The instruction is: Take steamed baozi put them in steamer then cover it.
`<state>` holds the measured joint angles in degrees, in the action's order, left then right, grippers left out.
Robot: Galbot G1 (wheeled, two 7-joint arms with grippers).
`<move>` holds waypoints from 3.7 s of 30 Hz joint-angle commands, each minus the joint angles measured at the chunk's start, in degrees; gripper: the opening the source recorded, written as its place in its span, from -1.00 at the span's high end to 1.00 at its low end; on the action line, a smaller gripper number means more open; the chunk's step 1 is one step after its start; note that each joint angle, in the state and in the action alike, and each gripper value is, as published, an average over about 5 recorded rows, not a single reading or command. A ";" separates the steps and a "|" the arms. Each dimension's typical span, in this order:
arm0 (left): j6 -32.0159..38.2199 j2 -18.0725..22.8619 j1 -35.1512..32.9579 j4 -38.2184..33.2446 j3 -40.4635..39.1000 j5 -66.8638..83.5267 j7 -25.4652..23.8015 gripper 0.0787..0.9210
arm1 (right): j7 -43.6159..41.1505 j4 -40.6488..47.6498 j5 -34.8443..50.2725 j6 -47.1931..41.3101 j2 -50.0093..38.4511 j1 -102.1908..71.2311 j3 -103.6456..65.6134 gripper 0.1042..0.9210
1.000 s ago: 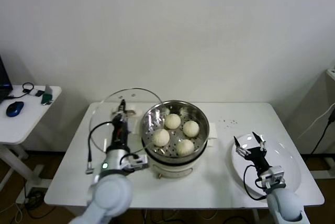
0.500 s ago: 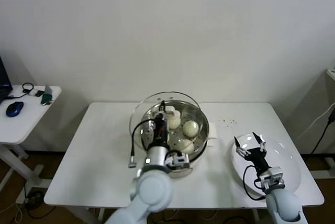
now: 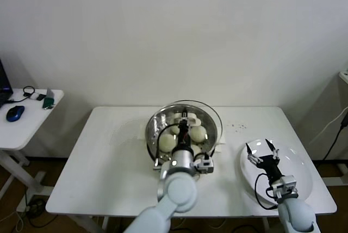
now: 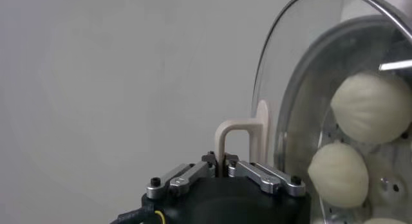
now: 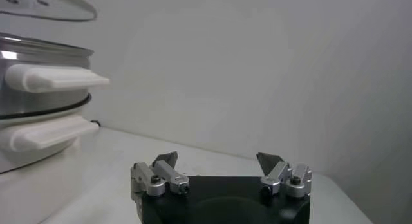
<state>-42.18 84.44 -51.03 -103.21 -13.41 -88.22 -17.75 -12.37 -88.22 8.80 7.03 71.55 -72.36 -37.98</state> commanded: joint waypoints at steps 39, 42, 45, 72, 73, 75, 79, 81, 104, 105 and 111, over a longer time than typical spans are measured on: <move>-1.72 0.22 -0.49 5.06 1.23 -1.00 0.29 0.75 | -1.21 0.40 -0.57 0.85 1.54 0.19 -1.05 -0.76; -1.95 -0.28 -0.83 3.24 1.00 -0.47 0.26 0.56 | -1.44 0.19 0.57 0.35 1.48 0.16 -1.21 -0.76; -2.34 -1.03 -1.33 0.76 0.62 0.60 0.14 0.35 | -1.65 0.08 0.83 0.01 1.38 0.06 -1.30 -0.76; 5.51 -14.38 -16.64 -18.91 8.10 28.07 16.18 -0.77 | -2.74 0.44 0.39 -0.26 0.51 0.74 -1.33 -0.76; 7.81 -14.71 -17.15 -19.25 9.96 31.56 19.25 -0.77 | -2.77 0.35 0.42 -0.26 0.45 0.74 -1.30 -0.76; 12.77 -14.94 -18.03 -19.67 14.25 39.45 25.67 -0.77 | -2.86 0.13 0.50 -0.25 0.34 0.66 -1.28 -0.76; 24.11 -15.58 -21.14 -19.85 23.32 55.85 34.39 -0.77 | -3.06 -0.60 0.83 -0.26 0.06 0.03 -1.35 -0.76; 30.25 -15.41 -23.84 -19.48 28.84 62.52 35.75 -0.77 | -3.13 -1.04 1.19 -0.30 -0.05 -0.42 -1.47 -0.76; 52.25 -7.63 -39.50 -8.86 50.10 90.14 30.11 -0.77 | -5.69 -4.97 5.99 1.15 -0.17 -7.29 -4.30 -0.76; 52.33 -7.62 -39.62 -8.52 50.11 89.95 29.75 -0.77 | -5.67 -4.98 6.60 1.19 -0.23 -7.40 -4.40 -0.76; 52.57 -7.54 -40.10 -7.23 49.87 89.68 27.74 -0.77 | -5.69 -5.25 8.34 1.67 -0.77 -8.43 -4.88 -0.76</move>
<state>4.33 76.02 -88.16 -113.41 32.67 -4.32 11.84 -17.54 -92.91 14.38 8.14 71.10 -78.84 -42.33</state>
